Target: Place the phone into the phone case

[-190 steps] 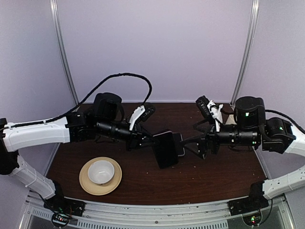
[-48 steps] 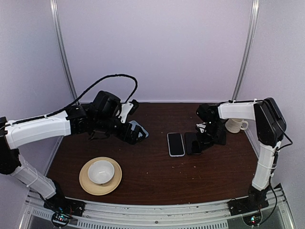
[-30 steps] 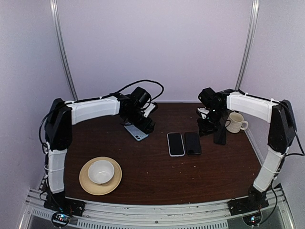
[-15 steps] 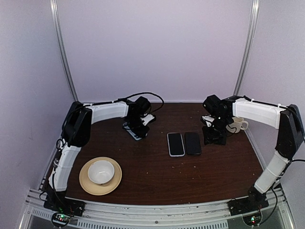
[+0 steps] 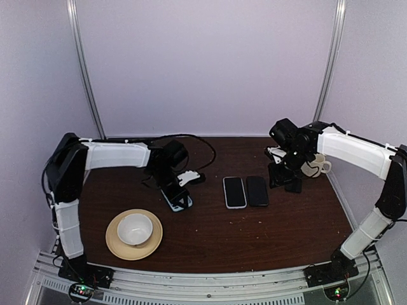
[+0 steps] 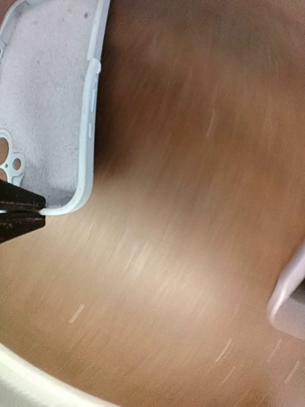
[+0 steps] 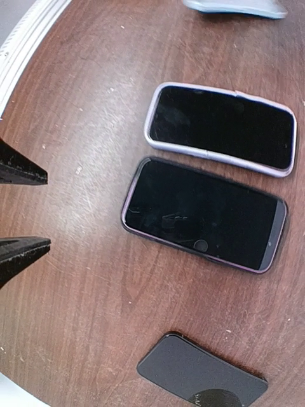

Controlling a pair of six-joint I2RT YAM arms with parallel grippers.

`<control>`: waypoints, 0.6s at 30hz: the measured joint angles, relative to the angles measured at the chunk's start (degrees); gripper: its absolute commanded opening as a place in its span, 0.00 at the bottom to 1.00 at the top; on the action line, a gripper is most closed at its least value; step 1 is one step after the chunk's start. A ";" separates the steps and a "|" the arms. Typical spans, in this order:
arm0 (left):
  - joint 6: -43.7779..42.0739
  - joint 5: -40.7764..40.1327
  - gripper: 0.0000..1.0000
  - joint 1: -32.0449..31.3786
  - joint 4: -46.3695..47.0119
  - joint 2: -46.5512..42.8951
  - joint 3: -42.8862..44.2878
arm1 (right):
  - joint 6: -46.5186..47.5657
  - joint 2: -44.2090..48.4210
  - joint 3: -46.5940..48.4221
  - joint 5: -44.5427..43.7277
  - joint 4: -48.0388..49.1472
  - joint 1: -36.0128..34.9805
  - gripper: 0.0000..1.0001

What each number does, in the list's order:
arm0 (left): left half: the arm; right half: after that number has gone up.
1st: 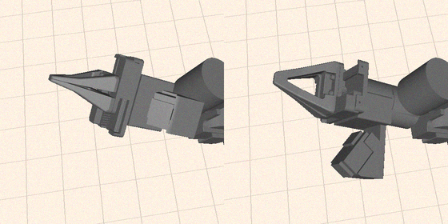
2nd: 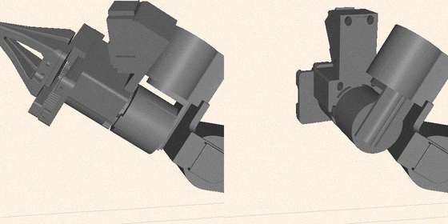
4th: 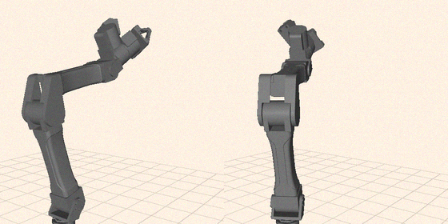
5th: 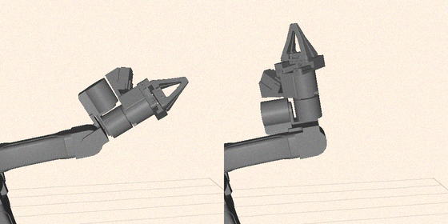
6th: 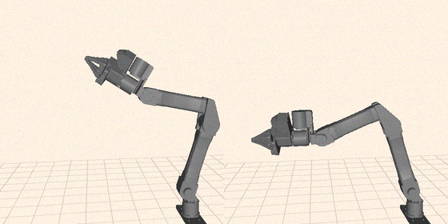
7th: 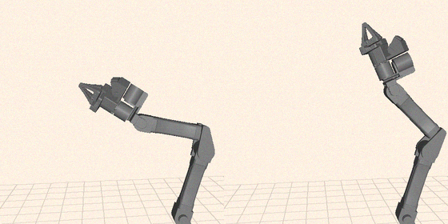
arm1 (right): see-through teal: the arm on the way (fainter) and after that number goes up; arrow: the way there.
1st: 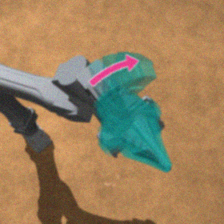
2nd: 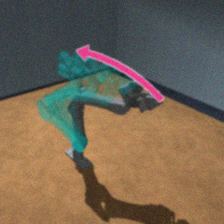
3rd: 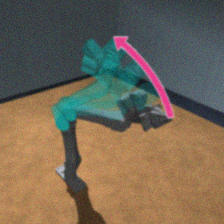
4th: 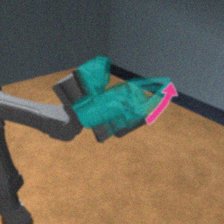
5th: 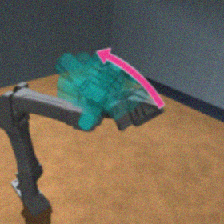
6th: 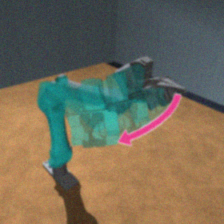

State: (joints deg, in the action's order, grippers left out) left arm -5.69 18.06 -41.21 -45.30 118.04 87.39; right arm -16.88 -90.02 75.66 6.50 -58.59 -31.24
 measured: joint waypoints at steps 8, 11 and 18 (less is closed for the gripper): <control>-9.20 13.57 0.00 -21.92 0.26 -18.95 -11.28 | -0.13 2.69 0.87 -0.15 -1.84 -3.50 0.33; -12.48 14.58 0.00 -28.13 -0.55 -14.45 -9.55 | -0.48 2.69 1.03 -0.33 -2.01 -4.79 0.34; -23.78 -0.42 0.34 -33.62 -2.56 -6.21 -5.40 | -0.92 2.69 1.01 0.61 -1.51 -8.48 0.47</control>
State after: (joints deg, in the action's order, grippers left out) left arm -29.47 17.65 -74.83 -47.86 111.83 82.00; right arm -17.80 -87.33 76.66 7.11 -60.10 -39.72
